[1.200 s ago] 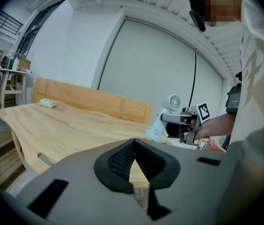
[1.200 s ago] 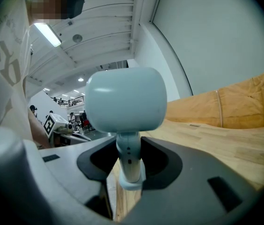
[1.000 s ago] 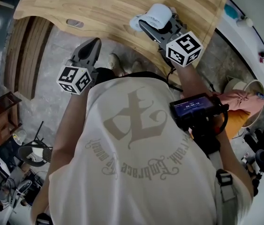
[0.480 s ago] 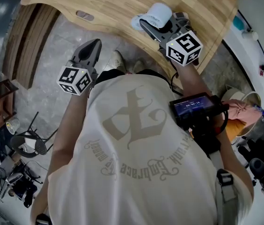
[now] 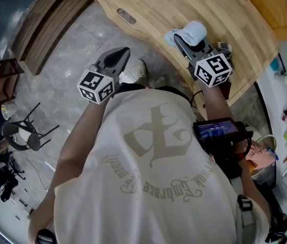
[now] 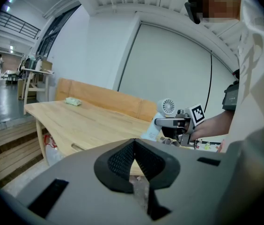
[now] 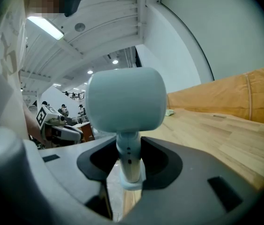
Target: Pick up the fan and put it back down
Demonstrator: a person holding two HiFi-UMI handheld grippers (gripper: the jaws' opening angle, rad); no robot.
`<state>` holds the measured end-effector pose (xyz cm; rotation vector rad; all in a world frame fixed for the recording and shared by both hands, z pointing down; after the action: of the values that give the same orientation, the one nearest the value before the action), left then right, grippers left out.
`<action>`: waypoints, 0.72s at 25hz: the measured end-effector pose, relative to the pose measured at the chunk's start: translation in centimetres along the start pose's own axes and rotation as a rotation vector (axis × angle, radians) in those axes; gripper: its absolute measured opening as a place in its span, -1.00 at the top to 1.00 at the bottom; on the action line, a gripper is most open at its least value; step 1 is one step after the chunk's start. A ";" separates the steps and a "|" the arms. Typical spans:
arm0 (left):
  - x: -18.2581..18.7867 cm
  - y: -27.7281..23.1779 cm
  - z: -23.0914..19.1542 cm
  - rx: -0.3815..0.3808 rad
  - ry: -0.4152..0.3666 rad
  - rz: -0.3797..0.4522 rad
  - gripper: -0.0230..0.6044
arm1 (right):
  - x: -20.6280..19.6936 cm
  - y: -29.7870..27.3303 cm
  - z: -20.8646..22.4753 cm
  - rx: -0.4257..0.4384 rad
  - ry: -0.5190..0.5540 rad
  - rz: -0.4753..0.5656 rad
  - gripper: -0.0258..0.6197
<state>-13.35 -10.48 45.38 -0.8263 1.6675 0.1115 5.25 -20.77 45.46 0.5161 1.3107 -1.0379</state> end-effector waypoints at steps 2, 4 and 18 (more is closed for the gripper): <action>0.1 0.4 -0.8 0.006 0.005 0.004 0.89 | -0.6 -1.1 0.3 -0.008 -0.015 -0.023 0.45; 0.1 0.7 -1.4 0.005 0.008 0.004 0.89 | -1.3 -2.1 0.5 -0.021 -0.024 -0.050 0.45; -0.5 1.2 -5.8 0.038 0.069 -0.010 0.89 | -5.8 -6.4 5.2 -0.162 -0.041 -0.204 0.45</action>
<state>-18.82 -12.24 47.07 -0.8183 1.7248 0.0448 3.09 -26.24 53.65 0.2410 1.4181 -1.0920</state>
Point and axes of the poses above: the fingertips, and each gripper's own axes: y backward along the fingers, z to its right, x out of its top, the point moved 3 cm from there along y, backward along the fingers, and after that the axes turned 2 degrees about -x, right-handed, at the moved point
